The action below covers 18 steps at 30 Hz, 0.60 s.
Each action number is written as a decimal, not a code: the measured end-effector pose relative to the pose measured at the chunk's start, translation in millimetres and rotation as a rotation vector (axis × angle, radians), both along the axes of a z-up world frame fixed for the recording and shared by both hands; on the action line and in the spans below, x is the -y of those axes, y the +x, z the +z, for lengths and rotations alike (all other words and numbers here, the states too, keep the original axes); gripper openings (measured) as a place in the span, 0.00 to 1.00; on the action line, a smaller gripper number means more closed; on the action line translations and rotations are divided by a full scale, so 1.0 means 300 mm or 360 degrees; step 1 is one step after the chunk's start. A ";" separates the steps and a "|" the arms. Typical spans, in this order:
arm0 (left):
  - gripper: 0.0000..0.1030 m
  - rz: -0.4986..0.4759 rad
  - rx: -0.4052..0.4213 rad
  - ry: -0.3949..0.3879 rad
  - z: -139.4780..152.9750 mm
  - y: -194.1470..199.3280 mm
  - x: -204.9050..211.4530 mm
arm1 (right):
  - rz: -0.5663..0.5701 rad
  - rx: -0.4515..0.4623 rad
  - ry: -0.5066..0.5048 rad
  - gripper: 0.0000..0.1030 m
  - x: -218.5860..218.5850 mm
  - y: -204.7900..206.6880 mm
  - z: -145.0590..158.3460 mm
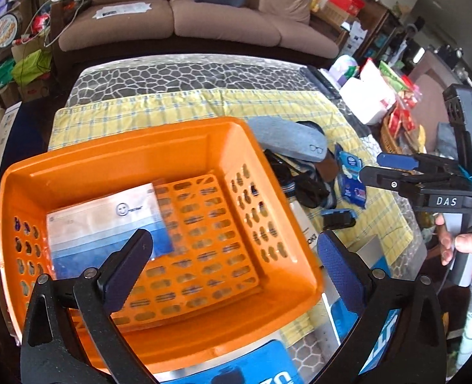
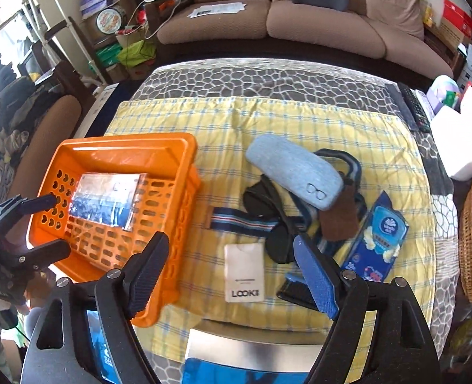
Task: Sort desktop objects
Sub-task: 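Move the right tool back over the blue Vinda wipes pack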
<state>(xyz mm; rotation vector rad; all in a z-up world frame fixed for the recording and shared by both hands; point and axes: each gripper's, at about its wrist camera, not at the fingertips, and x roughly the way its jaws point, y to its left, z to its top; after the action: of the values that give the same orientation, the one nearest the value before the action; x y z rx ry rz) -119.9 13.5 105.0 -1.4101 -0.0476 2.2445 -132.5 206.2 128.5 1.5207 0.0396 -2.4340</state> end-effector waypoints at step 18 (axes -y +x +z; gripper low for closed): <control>1.00 -0.0083 0.0121 0.0050 -0.103 -0.215 -0.550 | -0.0236 0.0013 -0.0063 0.83 -0.522 -0.078 -0.170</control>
<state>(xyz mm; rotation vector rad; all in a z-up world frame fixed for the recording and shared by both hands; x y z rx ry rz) -184.5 178.5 74.0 -1.4627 -0.0701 2.1383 -156.0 362.8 77.6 1.5676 -0.1261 -2.5257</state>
